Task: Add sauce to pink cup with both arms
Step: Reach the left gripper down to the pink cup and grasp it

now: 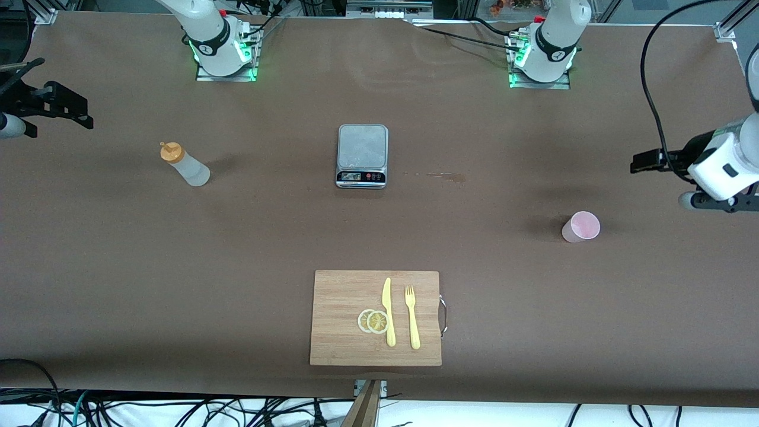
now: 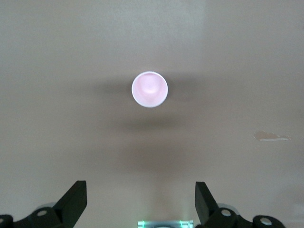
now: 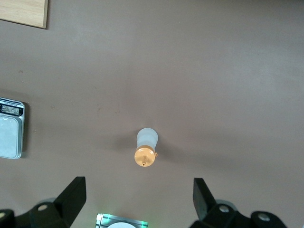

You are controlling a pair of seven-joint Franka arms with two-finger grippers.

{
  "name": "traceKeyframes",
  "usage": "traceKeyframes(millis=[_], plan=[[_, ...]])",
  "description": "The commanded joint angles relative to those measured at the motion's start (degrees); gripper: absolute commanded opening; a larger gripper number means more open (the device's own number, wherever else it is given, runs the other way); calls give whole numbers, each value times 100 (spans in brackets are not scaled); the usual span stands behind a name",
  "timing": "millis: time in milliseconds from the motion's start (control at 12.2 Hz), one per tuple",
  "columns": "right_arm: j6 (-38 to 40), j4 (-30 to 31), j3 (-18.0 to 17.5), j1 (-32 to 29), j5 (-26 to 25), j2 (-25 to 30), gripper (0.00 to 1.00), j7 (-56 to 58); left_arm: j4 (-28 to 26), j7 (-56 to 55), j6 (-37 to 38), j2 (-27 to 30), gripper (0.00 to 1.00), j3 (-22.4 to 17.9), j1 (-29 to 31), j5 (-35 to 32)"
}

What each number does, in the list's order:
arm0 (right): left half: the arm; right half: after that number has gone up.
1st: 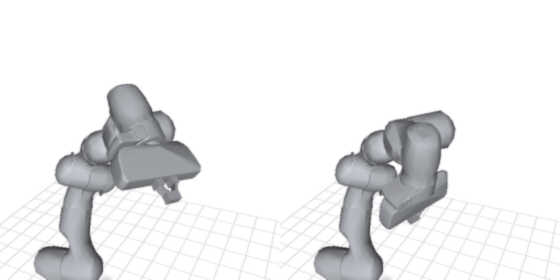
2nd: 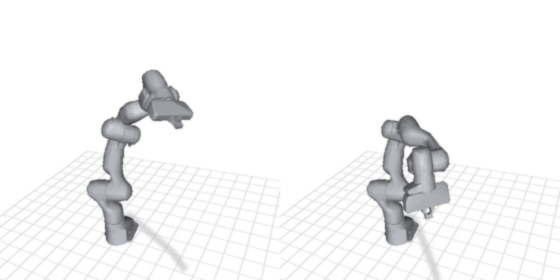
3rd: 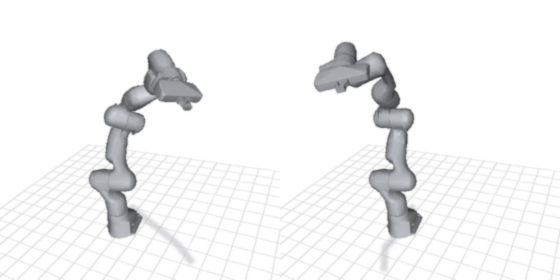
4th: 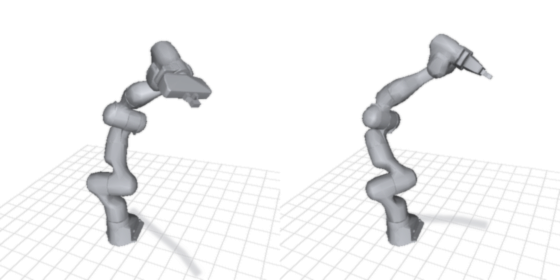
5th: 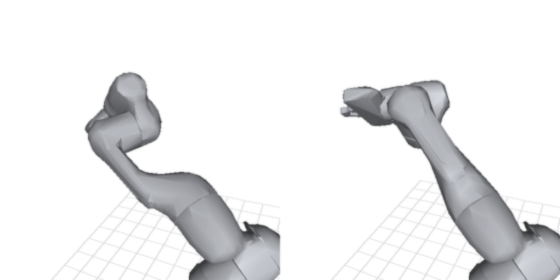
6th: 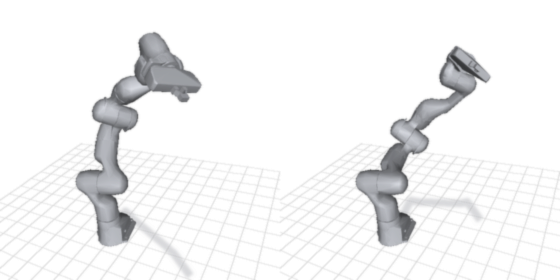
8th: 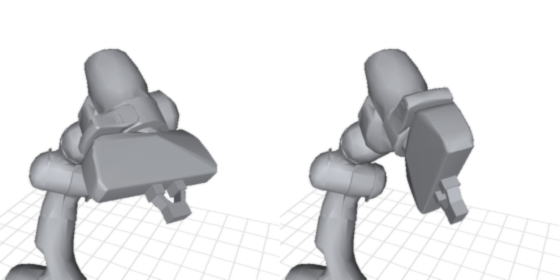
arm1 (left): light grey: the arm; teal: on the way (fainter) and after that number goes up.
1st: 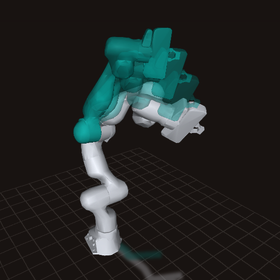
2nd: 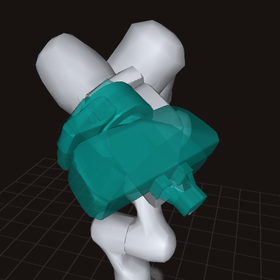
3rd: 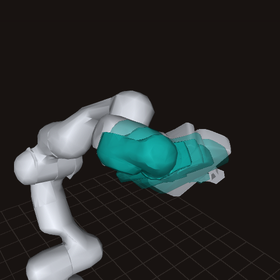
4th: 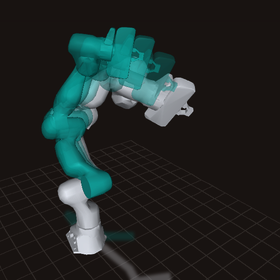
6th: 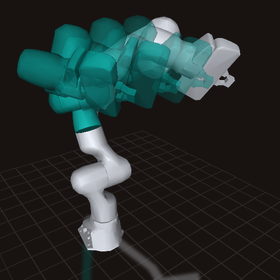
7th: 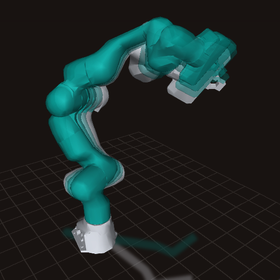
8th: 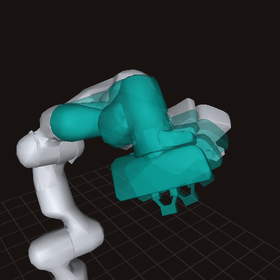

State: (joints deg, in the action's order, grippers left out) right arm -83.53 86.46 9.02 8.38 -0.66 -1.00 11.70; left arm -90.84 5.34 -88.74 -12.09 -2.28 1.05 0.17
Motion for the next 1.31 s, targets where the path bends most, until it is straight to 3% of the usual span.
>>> traceKeyframes(millis=[0,655,1229], plan=[[65,-50,-23,-12,-4,30,100,-18,-905,405,-1122,23,100,8,97,-105],[82,-41,-5,-21,-4,21,100,-10,-2287,793,-3611,-583,99,-10,212,-105],[73,-50,-14,-12,-4,3,100,-36,-2894,837,-4668,-786,98,-18,282,-105]])
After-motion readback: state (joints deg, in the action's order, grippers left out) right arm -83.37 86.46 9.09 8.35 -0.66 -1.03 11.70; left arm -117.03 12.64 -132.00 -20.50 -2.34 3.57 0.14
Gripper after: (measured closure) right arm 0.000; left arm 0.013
